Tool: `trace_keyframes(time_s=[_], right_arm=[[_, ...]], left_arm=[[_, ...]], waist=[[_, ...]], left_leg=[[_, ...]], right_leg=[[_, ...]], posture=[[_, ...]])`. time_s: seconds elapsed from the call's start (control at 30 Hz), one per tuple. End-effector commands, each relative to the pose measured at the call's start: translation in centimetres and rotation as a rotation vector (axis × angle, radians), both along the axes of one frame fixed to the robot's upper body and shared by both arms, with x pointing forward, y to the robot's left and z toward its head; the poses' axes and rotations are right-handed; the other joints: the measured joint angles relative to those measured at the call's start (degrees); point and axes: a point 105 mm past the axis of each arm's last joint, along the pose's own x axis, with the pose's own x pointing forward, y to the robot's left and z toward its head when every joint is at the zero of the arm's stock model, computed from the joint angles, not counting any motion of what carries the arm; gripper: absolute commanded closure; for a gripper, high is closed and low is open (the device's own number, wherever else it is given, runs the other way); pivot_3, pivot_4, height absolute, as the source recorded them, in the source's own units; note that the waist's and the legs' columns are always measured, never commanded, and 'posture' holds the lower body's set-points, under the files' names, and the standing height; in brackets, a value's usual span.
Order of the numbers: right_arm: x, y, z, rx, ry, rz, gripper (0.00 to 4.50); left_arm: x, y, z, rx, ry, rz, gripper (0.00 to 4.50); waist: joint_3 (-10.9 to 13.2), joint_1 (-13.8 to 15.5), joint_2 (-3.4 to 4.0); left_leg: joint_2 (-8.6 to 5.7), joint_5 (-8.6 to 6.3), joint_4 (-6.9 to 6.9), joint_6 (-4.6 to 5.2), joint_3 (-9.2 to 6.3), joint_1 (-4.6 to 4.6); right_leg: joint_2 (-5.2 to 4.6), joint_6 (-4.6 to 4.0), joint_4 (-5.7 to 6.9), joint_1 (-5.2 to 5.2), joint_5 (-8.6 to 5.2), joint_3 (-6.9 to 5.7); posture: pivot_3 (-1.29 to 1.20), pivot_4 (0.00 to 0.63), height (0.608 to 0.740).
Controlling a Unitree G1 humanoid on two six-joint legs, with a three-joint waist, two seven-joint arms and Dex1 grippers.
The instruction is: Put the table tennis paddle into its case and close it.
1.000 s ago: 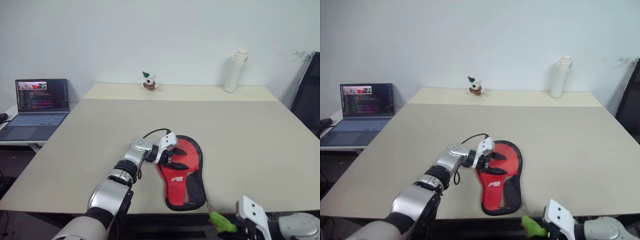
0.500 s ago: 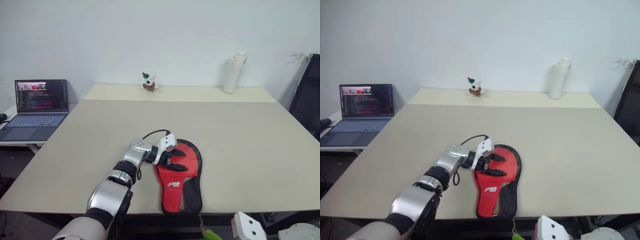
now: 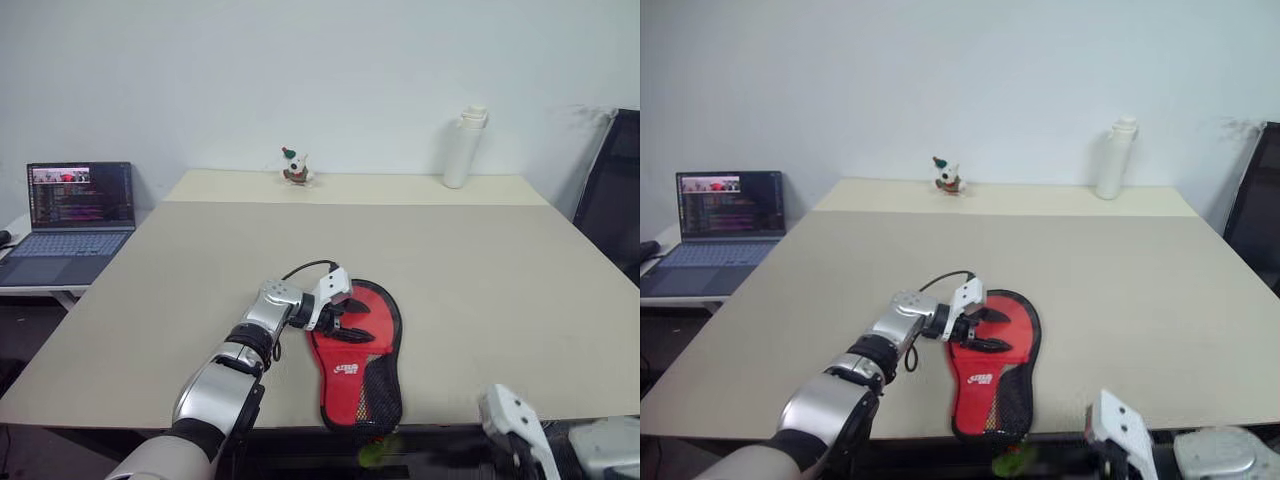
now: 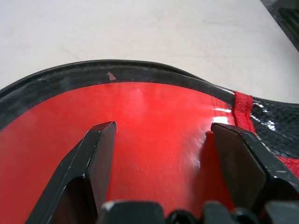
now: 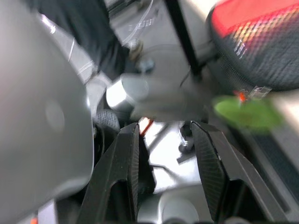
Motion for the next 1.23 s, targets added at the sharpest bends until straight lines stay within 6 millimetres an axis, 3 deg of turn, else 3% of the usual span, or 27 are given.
trace_keyframes(time_s=[0.03,0.2,0.37,0.43,0.57,0.67,0.8,1.03,1.23], right_arm=[[3.7,-0.8,2.0,0.044,-0.109,-0.092,2.66],[11.3,-2.4,5.2,0.120,-0.339,-0.293,2.66],[15.7,-2.9,6.0,0.149,-0.446,-0.356,2.66],[17.0,-2.9,6.0,0.149,-0.470,-0.350,2.66],[18.6,-3.1,6.1,0.168,-0.456,-0.325,2.66],[20.0,-3.7,5.8,0.163,-0.448,-0.318,2.66],[21.2,-5.1,5.0,0.118,-0.444,-0.313,2.66],[20.2,-7.0,5.9,0.107,-0.453,-0.352,2.66],[18.8,-7.3,4.6,0.070,-0.405,-0.390,2.66]], left_arm=[[0.1,0.6,0.2,-0.017,-0.010,0.021,0.95],[-0.2,3.2,3.7,-0.133,-0.075,0.017,0.95],[-2.4,8.5,6.2,-0.256,-0.014,0.173,0.95],[-3.8,11.4,5.3,-0.235,0.004,0.273,0.95],[-7.3,14.3,3.7,-0.191,0.034,0.386,0.95],[-8.3,14.2,3.7,-0.199,0.024,0.433,0.95],[-8.1,12.8,4.3,-0.213,-0.020,0.443,0.95],[-6.6,11.1,5.5,-0.184,-0.102,0.369,0.95],[-6.1,10.6,6.4,-0.235,-0.100,0.366,0.95]], waist=[[0.02,-0.12,-0.06],[0.13,-0.85,-0.04],[0.16,-1.48,0.06],[0.21,-1.66,0.14],[0.27,-1.75,0.23],[0.33,-1.02,0.22],[0.32,0.15,0.24],[0.33,-0.07,0.26],[0.34,-0.50,0.31]], left_leg=[[0.02,0.00,-0.01,0.00,0.00,0.07],[0.07,0.00,-0.11,0.00,0.04,0.21],[0.12,0.00,-0.17,0.00,-0.07,-0.59],[0.13,0.00,-0.20,0.00,-0.05,-0.57],[0.13,-0.02,-0.20,0.02,0.01,-0.51],[0.12,-0.01,-0.15,0.02,-0.04,-0.51],[0.11,0.03,-0.01,0.02,-0.04,-0.41],[0.07,0.03,-0.10,0.02,0.12,-0.49],[0.16,0.02,-0.19,0.03,0.08,-0.45]], right_leg=[[0.00,0.00,-0.01,0.06,0.00,0.00],[0.01,-0.04,0.01,0.02,0.02,0.16],[0.07,-0.45,0.19,-0.78,0.12,0.14],[0.05,-0.45,0.18,-0.79,0.13,0.14],[0.01,-0.45,0.14,-0.77,0.12,0.16],[-0.06,-0.44,0.10,-0.71,0.11,0.11],[-0.06,-0.36,0.12,-0.58,0.02,0.05],[-0.05,-0.46,0.07,-0.68,0.29,0.17],[0.03,-0.48,0.11,-0.70,0.27,0.16]], posture=[[0.00,0.150,0.740],[0.00,0.150,0.740],[0.00,0.150,0.740],[0.00,0.150,0.740],[0.00,0.150,0.740],[0.00,0.150,0.740],[0.00,0.150,0.740],[0.00,0.150,0.740],[0.00,0.150,0.740]])
